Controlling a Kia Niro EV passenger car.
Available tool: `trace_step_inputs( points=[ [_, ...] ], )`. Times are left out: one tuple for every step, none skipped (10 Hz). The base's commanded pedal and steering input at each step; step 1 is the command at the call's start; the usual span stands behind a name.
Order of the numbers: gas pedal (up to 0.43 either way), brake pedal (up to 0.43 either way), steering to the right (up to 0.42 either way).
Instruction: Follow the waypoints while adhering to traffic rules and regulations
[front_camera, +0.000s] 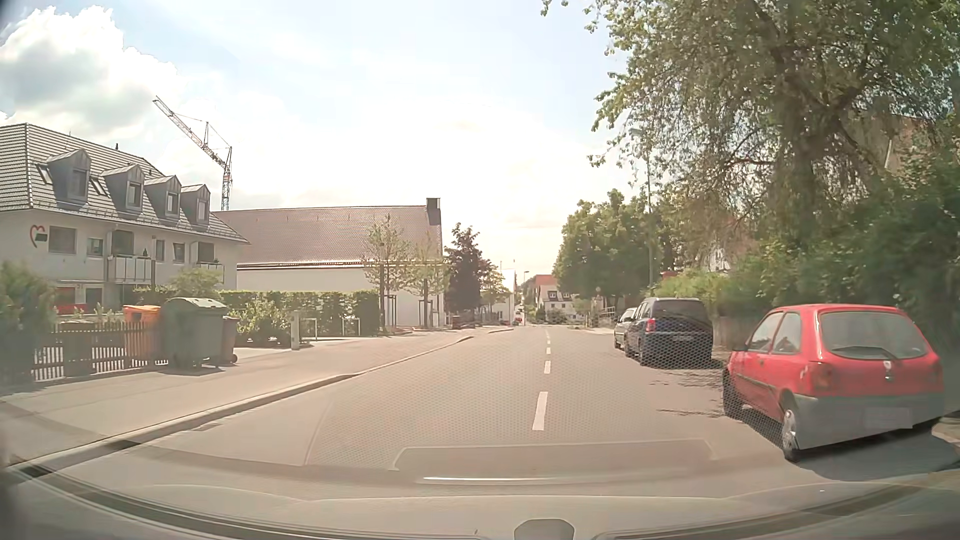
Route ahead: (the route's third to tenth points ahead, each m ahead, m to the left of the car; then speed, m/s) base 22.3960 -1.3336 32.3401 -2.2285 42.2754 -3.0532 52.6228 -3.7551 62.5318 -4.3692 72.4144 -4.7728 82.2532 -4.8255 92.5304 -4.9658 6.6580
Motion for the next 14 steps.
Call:
trace_step_inputs(
  points=[
    [0.169,0.000,0.030],
    [0.169,0.000,0.032],
    [0.169,0.000,0.032],
    [0.169,0.000,0.035],
    [0.157,0.000,0.039],
    [0.130,0.000,0.043],
    [0.130,0.000,0.041],
    [0.130,0.000,0.039],
    [0.118,0.000,0.034],
    [0.118,0.000,0.031],
    [0.110,0.000,0.031],
    [0.110,0.000,0.031],
    [0.110,0.000,0.029],
    [0.110,0.000,0.026]
  ],
)
